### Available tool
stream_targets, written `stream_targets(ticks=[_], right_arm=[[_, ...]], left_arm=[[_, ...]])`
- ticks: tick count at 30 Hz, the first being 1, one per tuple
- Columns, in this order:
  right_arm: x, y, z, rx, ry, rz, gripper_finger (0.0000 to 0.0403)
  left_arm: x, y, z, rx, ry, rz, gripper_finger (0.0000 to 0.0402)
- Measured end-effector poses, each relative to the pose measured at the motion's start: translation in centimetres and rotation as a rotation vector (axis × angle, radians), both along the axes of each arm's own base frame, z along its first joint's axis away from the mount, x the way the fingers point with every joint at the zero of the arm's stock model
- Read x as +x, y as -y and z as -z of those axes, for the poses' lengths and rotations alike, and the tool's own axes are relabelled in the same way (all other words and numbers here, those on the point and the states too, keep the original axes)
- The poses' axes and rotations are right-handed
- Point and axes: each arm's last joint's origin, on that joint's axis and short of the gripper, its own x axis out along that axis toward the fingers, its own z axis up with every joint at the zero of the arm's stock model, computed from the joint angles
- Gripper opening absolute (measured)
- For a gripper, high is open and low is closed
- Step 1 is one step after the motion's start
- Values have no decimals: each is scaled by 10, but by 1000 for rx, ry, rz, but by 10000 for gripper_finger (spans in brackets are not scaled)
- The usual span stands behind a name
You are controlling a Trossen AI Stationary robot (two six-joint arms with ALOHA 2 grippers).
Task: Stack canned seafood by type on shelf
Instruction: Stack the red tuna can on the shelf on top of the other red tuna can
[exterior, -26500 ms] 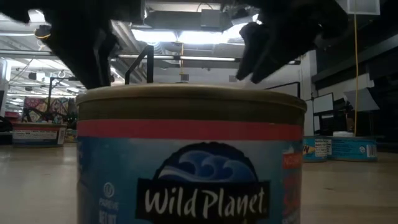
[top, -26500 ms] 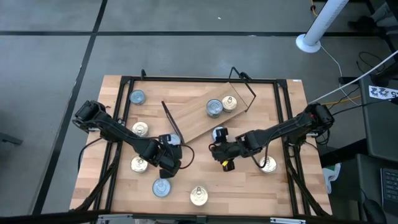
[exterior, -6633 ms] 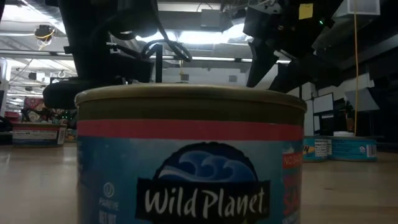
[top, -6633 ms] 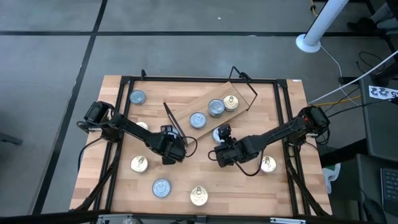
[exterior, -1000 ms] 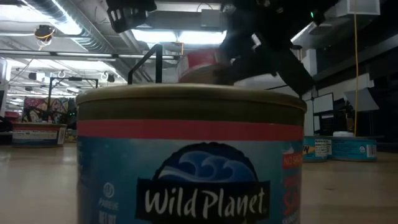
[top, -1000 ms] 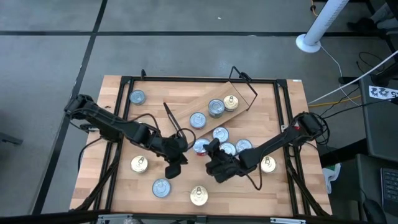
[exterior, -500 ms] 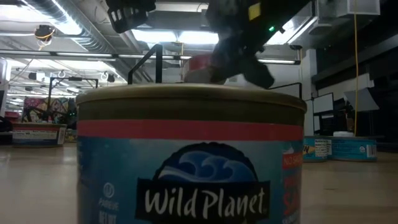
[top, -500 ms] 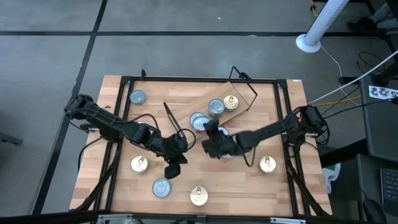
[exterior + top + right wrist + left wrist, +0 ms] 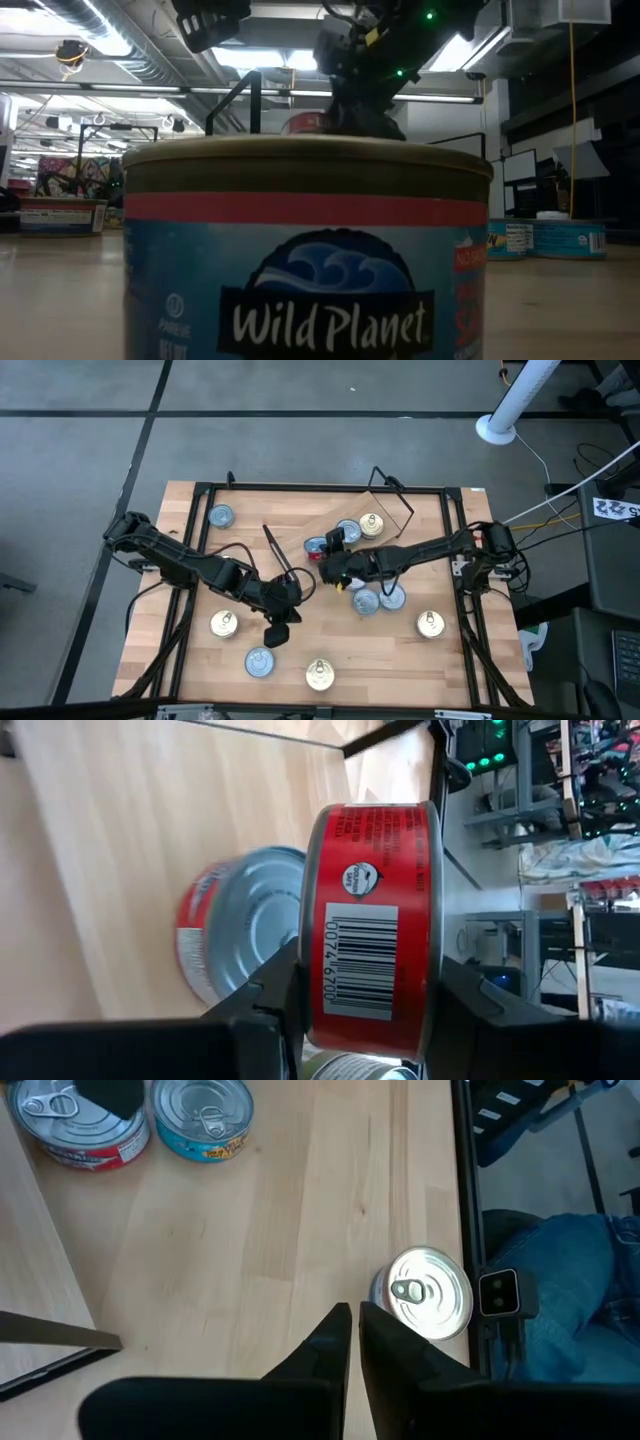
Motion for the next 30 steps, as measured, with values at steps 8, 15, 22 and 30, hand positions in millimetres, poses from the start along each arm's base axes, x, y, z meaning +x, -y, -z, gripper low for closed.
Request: stream_targets(ticks=[8,15,22,30], right_arm=[[1,16,1,71,-5,-27,131],[3,16,4,70,-5,-27,131],[9,16,18,51,-27,-12,131],[9,17,20,29,-36,10,132]], left_arm=[[0,0,0,1,0,-1,21],[0,0,0,2,0,-2,21],[1,0,0,-1,9,-2,21],[1,0,0,-1,7,-2,21]])
